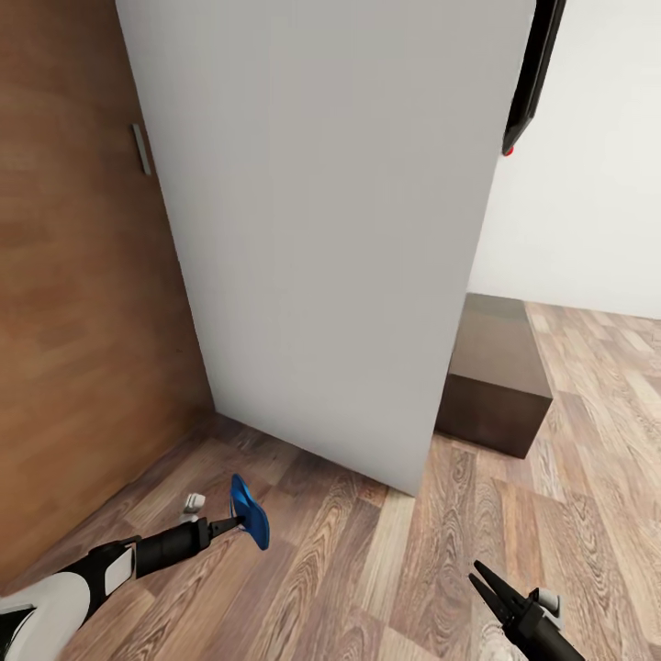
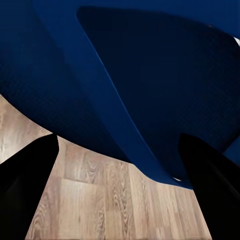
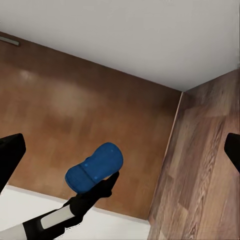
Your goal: In the bedroom, move the book from the bed onto either nightstand, and place the two sandals side by side next to the bed.
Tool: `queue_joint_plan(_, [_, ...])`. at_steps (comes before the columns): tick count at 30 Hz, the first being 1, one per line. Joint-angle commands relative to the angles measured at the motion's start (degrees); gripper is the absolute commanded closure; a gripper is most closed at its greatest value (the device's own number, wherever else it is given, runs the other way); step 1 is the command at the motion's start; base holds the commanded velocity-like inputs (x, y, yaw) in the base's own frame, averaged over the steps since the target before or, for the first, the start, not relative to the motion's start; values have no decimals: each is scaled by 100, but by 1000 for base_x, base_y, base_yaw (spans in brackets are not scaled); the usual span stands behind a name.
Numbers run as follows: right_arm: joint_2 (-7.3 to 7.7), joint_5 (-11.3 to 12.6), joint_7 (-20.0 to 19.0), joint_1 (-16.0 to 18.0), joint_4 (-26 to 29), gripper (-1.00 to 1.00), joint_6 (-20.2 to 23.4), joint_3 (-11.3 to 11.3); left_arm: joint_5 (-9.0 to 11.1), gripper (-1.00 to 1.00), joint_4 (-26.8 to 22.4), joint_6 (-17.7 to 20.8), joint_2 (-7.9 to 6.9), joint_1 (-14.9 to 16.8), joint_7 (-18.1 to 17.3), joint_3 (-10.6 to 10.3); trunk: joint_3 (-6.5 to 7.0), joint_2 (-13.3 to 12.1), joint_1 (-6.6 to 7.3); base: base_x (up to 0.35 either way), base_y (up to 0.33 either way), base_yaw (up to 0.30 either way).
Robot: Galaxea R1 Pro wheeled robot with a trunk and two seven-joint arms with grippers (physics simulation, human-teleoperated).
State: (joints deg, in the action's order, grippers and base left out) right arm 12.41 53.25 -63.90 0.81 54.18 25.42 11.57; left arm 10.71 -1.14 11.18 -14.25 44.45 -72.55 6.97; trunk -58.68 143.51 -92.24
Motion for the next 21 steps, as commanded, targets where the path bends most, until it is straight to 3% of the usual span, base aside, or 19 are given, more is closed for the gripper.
queue_joint_plan(1, [0, 40, -8, 4, -4, -100, 51, -4, -25, 100, 0, 58, -1, 2, -13, 47, -5, 2, 0, 95, -147, -242])
queue_joint_plan(21, [-2, 45, -8, 4, -4, -100, 51, -6, -17, 100, 0, 77, 6, 2, -17, 41, -5, 2, 0, 24, -37, -267])
